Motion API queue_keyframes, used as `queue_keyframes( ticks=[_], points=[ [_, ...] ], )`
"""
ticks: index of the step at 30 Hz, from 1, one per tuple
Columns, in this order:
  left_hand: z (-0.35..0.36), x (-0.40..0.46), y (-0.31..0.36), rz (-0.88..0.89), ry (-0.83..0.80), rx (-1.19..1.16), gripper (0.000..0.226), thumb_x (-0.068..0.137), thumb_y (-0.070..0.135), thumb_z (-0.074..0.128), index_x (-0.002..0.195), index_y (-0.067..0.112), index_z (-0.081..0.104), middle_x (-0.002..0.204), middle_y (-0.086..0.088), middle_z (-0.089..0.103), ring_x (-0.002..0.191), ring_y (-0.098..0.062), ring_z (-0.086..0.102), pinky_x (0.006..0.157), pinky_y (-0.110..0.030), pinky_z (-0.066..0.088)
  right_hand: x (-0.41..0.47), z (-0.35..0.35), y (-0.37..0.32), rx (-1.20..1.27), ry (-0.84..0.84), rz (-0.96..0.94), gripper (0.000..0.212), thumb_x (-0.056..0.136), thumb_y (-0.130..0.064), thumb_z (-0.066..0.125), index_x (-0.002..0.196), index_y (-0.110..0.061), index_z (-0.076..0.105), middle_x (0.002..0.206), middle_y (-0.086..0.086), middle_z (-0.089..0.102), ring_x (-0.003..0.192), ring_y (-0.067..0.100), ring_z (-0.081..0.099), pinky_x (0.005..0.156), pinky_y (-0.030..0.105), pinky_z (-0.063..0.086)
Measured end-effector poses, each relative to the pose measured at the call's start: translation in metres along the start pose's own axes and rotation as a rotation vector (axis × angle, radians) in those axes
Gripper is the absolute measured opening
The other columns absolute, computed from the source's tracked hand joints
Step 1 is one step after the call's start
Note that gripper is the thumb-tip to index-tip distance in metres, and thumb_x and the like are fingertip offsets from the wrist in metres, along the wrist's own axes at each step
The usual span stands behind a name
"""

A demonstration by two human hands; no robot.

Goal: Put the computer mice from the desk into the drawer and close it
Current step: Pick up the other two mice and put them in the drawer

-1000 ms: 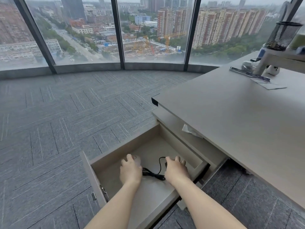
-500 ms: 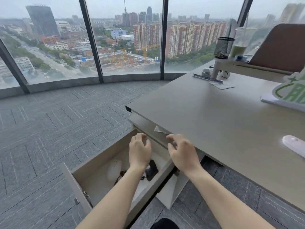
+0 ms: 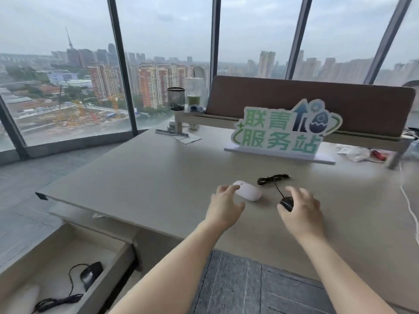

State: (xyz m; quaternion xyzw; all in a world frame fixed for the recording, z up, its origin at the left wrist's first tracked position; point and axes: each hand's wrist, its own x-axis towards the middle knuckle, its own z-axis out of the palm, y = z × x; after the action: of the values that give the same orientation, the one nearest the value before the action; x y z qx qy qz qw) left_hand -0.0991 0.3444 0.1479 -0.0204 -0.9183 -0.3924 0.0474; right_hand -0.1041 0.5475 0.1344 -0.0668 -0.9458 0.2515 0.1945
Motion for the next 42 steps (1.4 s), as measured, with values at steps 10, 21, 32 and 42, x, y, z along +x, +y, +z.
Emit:
queue_keyframes(
  ticks=[10,21,32,42],
  points=[
    [0.07,0.067,0.041,-0.14,-0.058,0.375,0.061,0.08,0.056,0.049,0.138,0.04,0.041,0.162,-0.006,0.011,0.133,-0.043,0.032,0.105,-0.044,0.034,0.009,0.011,0.043,0.106,-0.073,0.03,0.058,0.083,-0.013,0.065,0.138,-0.019,0.05,0.132,0.013,0.054,0.117,0.035,0.048,0.094,0.039,0.042],
    [0.038,0.042,0.006,-0.124,0.184,0.283,0.037,0.085,0.012,0.043,0.121,0.014,0.045,0.132,-0.013,0.044,0.111,-0.04,0.046,0.091,-0.043,0.039,-0.003,0.007,0.02,0.278,0.042,-0.083,0.053,0.082,-0.013,0.07,0.133,-0.022,0.056,0.122,0.011,0.059,0.111,0.032,0.053,0.095,0.031,0.037],
    [-0.156,-0.12,-0.103,-0.134,0.67,0.029,0.045,0.082,0.008,0.058,0.123,0.023,0.045,0.131,-0.009,0.039,0.114,-0.033,0.048,0.094,-0.047,0.049,-0.084,-0.029,-0.185,0.947,-0.146,-0.312,0.048,0.085,-0.028,0.066,0.131,-0.034,0.055,0.129,-0.002,0.062,0.115,0.015,0.06,0.1,0.034,0.048],
    [-0.224,-0.246,-0.253,-0.775,0.611,0.235,0.044,0.086,0.009,0.042,0.13,0.01,0.043,0.145,-0.018,0.035,0.131,-0.038,0.032,0.106,-0.049,0.029,-0.221,0.098,-0.299,0.922,-0.708,-0.397,0.04,0.088,-0.023,0.066,0.125,-0.036,0.06,0.122,-0.004,0.061,0.116,0.009,0.055,0.104,0.031,0.043]
  ],
)
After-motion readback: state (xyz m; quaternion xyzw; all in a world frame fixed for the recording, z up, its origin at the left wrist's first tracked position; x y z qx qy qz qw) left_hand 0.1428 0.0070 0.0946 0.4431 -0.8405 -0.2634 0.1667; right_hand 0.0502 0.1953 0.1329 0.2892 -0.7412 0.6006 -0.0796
